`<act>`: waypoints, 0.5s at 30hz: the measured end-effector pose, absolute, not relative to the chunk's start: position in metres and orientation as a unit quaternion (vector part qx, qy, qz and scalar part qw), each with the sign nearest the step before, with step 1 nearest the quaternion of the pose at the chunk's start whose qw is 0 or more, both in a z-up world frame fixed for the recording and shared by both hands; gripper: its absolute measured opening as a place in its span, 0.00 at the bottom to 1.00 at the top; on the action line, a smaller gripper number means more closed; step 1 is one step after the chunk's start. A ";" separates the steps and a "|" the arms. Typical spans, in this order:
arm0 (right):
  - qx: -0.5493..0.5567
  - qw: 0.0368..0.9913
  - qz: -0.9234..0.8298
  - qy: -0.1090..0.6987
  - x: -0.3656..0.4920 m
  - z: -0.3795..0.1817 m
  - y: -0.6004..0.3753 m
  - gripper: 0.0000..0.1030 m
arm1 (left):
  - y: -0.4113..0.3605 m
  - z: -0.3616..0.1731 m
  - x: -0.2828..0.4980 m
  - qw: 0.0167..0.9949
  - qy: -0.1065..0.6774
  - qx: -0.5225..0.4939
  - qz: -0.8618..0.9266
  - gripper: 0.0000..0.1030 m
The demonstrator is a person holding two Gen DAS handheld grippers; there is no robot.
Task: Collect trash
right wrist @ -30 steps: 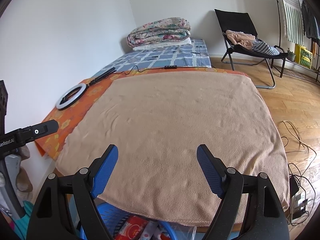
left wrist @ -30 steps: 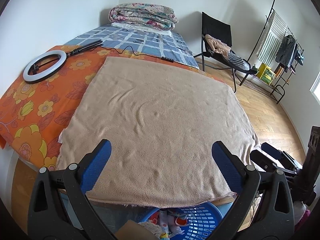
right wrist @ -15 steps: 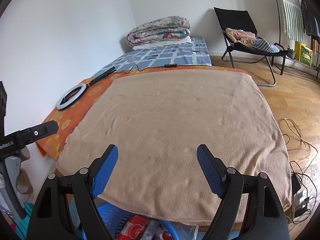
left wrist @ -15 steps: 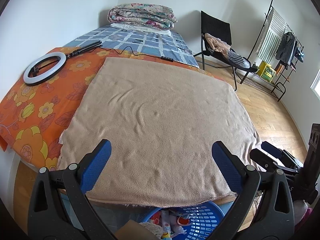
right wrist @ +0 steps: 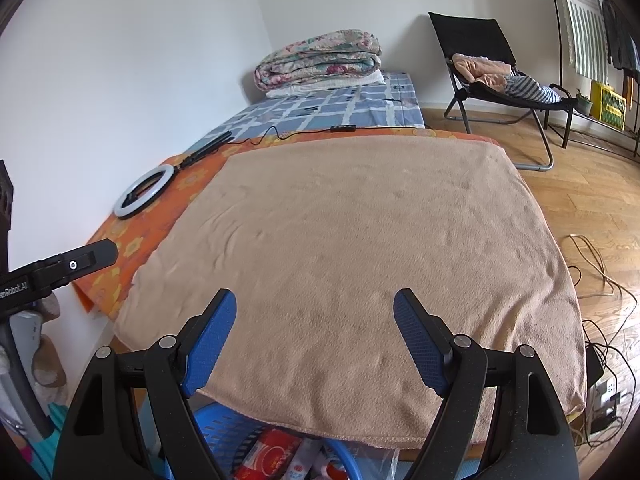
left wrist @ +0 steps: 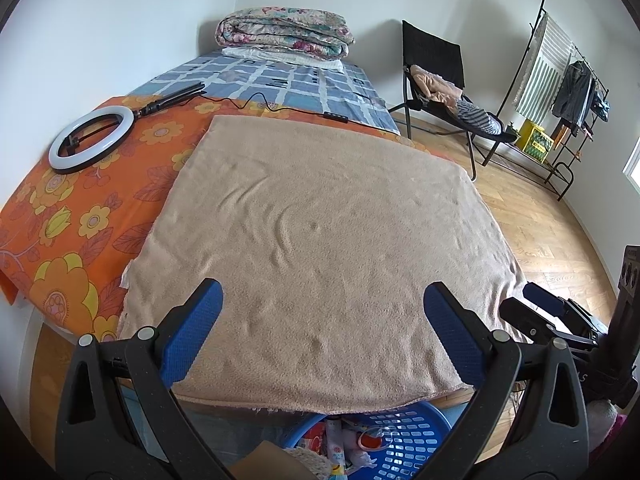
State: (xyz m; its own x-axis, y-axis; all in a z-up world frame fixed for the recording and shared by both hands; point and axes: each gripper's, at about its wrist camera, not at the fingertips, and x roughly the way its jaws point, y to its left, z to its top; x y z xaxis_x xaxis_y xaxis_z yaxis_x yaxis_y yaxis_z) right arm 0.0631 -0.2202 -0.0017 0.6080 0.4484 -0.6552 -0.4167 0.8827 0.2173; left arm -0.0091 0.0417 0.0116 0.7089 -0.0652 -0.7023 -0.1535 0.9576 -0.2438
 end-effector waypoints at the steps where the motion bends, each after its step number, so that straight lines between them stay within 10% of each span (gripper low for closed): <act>1: 0.021 0.896 0.241 0.372 0.063 -0.002 -0.220 0.79 | 0.041 0.011 -0.009 0.913 0.380 -0.143 0.025 0.99; 15: 0.029 0.894 0.242 0.377 0.062 -0.005 -0.220 0.79 | 0.055 0.013 -0.011 0.915 0.379 -0.133 0.033 0.99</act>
State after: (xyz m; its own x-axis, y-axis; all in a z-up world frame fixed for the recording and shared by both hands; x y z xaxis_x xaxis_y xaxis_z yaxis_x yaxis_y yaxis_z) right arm 0.0618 -0.2203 -0.0055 0.5985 0.4549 -0.6595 -0.4116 0.8808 0.2340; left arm -0.0113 0.0549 0.0132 0.7099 -0.0398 -0.7032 -0.1619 0.9625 -0.2179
